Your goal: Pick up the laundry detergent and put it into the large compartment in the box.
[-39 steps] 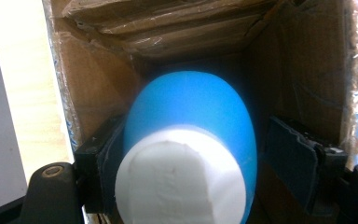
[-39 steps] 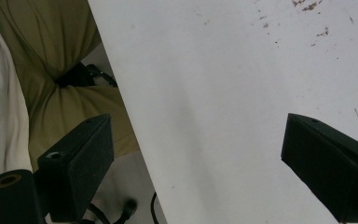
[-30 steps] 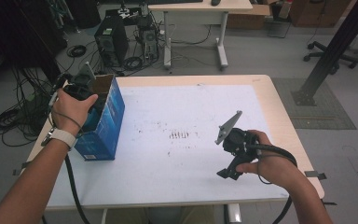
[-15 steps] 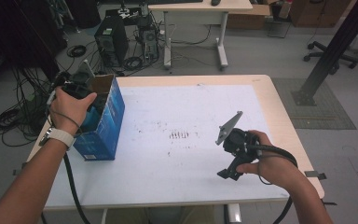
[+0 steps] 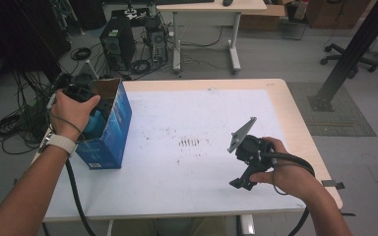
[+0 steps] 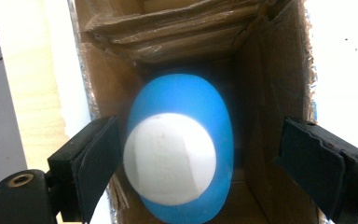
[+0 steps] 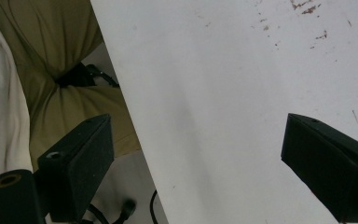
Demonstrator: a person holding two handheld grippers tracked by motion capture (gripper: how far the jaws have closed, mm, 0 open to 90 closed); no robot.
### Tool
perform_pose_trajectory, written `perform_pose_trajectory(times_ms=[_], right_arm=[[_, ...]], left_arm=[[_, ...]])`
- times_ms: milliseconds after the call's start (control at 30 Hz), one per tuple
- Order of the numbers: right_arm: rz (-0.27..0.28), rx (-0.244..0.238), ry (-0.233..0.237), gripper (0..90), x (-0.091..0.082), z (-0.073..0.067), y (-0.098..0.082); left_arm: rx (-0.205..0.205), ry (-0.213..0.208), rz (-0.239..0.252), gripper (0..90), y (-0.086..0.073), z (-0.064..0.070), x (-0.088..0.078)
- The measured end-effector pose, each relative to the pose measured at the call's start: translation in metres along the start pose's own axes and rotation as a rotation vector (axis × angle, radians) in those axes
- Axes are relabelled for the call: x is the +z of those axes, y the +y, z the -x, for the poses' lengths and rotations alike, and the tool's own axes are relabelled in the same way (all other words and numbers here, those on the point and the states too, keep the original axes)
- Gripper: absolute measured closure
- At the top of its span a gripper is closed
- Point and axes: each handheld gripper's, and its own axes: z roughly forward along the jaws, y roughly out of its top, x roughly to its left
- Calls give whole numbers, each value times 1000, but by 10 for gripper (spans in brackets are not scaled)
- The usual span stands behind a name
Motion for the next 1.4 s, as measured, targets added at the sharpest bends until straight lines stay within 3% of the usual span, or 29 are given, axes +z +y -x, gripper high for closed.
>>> perform_pose_trajectory(times_ms=[733,1233,1400], right_arm=[[0,-1,-3,96,-3,-2,1],[2,6,-5,96,-4,-1,-2],[3,6,-7,96,-5,-2,-1]], left_arm=[[58,18,41,129,3,12,-24],[88,-13,93,129,4,15,-48],[118,-19,112,129,4,17,-56]])
